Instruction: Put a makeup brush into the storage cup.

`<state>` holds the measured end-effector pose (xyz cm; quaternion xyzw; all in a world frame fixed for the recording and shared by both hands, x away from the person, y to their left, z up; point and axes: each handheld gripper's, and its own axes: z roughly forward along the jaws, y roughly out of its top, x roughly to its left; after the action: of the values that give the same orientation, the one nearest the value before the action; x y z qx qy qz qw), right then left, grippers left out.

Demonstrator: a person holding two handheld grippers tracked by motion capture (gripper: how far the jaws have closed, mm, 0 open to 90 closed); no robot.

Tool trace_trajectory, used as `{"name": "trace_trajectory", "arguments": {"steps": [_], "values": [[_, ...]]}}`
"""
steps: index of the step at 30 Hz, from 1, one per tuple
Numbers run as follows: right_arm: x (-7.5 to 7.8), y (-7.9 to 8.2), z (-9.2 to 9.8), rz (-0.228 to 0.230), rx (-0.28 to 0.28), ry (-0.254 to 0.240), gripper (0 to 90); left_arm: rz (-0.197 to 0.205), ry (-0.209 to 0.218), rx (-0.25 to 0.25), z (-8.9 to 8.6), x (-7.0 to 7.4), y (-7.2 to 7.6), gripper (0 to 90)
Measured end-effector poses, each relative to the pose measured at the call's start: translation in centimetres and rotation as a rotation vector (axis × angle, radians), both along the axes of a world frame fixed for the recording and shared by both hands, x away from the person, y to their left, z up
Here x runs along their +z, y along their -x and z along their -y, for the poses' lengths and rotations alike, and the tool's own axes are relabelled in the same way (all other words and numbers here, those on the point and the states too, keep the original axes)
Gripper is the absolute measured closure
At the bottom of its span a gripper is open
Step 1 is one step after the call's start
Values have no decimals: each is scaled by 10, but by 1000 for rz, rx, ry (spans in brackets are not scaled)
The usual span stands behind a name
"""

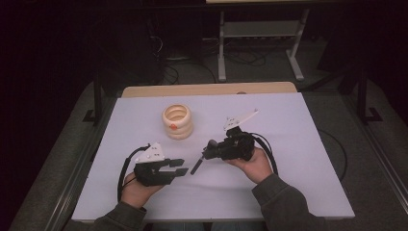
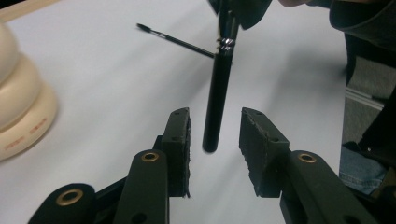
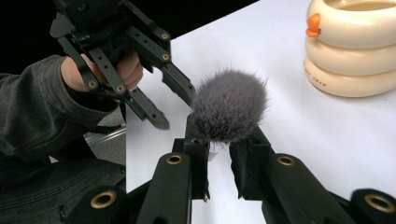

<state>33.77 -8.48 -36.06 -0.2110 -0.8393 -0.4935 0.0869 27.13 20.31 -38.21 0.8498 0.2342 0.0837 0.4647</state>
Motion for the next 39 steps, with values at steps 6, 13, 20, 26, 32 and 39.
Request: {"name": "trace_trajectory", "arguments": {"steps": [6, 13, 20, 26, 32, 39], "values": [[9, -6, 3, 17, -18, 19, 763, -1, -1, 41, -9, -3, 3, 604], [20, -14, 2, 33, -28, 61, 764, 16, -46, 57, -14, -6, 3, 579], [32, -24, -1, 47, -34, 92, 764, 8, -53, 78, -17, -10, 3, 558], [44, -32, -3, 63, -39, 104, 764, 8, -63, 73, -16, -13, 3, 546], [55, -42, -7, 78, -41, 115, 763, 2, -60, 78, -19, -13, 2, 539], [63, -50, -12, 79, -46, 112, 764, -6, -52, 86, -23, -15, 0, 479]]}}
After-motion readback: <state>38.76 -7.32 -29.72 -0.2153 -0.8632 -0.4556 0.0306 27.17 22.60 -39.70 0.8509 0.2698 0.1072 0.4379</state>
